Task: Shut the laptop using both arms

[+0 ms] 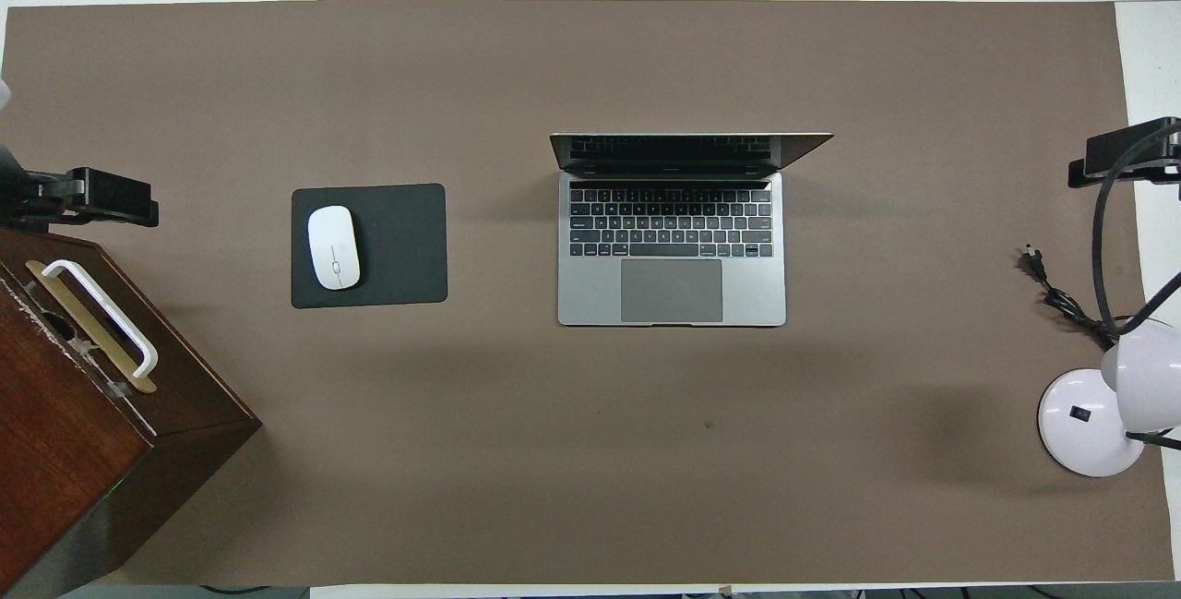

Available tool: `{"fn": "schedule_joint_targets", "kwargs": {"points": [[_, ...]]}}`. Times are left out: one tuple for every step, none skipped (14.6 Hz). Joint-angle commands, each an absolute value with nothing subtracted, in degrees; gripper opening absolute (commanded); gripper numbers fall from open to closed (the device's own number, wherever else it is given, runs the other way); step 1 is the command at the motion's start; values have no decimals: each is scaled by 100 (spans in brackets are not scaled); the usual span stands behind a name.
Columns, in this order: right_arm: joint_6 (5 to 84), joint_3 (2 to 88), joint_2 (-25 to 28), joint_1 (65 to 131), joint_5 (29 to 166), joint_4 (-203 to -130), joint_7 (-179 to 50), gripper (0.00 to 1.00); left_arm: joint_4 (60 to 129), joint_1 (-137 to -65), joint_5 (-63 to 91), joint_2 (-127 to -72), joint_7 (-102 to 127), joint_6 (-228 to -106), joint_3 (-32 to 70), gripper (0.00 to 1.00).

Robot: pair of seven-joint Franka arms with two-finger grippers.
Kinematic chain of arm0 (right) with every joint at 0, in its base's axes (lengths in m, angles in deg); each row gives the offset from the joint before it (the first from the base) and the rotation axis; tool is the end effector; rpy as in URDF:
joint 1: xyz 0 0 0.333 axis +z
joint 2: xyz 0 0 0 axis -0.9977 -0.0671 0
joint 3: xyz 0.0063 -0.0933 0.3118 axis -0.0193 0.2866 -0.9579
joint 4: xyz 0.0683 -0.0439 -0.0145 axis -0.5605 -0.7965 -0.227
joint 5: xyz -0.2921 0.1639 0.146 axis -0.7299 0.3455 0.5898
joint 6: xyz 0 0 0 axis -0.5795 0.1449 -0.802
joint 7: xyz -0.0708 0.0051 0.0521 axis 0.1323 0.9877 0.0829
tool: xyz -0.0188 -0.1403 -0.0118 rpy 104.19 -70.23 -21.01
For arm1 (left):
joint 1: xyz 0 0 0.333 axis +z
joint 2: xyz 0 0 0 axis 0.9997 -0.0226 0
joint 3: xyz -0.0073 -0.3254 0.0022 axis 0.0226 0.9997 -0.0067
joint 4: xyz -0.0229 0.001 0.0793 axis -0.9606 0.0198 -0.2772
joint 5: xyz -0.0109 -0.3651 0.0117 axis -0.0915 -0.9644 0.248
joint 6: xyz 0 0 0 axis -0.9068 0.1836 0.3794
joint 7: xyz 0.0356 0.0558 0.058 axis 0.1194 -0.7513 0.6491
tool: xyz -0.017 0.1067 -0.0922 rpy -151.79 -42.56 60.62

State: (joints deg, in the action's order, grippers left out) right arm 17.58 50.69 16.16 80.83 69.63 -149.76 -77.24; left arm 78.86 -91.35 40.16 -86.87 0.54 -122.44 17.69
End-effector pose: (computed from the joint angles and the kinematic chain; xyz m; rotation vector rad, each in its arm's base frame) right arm 0.5324 -0.0287 0.6213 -3.0852 0.2207 -0.0901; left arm 0.5172 -0.0376 0.6028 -3.1340 0.0283 -0.0764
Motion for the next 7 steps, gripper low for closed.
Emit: {"fn": "schedule_joint_targets", "kwargs": {"points": [[1831,5090,1546,8114,7021,-14874,-7764,100,8036,-9099,3959,-8566,-13,-12365,1759,82],[1883,5090,1537,8114,7012,-14874,-7764,100,8036,-9091,3959,-8566,-4,-12426,1759,73],[1918,5090,1537,8114,6995,-14865,-7764,100,8088,-9090,3959,-8566,22,-12549,1750,64],[1988,5081,1529,8114,6995,-14865,-7764,100,8150,-9082,3959,-8531,22,-12681,1741,50],[2180,5073,1528,8114,6995,-14865,-7755,100,8220,-9082,3959,-8514,22,-12752,1741,36],[2295,5081,1520,8114,6986,-14865,-7755,100,8247,-9090,3959,-8505,-21,-12770,1741,27],[2401,5090,1467,8114,6986,-14865,-7755,100,8247,-9082,3959,-8505,-30,-12770,1741,11]]}}
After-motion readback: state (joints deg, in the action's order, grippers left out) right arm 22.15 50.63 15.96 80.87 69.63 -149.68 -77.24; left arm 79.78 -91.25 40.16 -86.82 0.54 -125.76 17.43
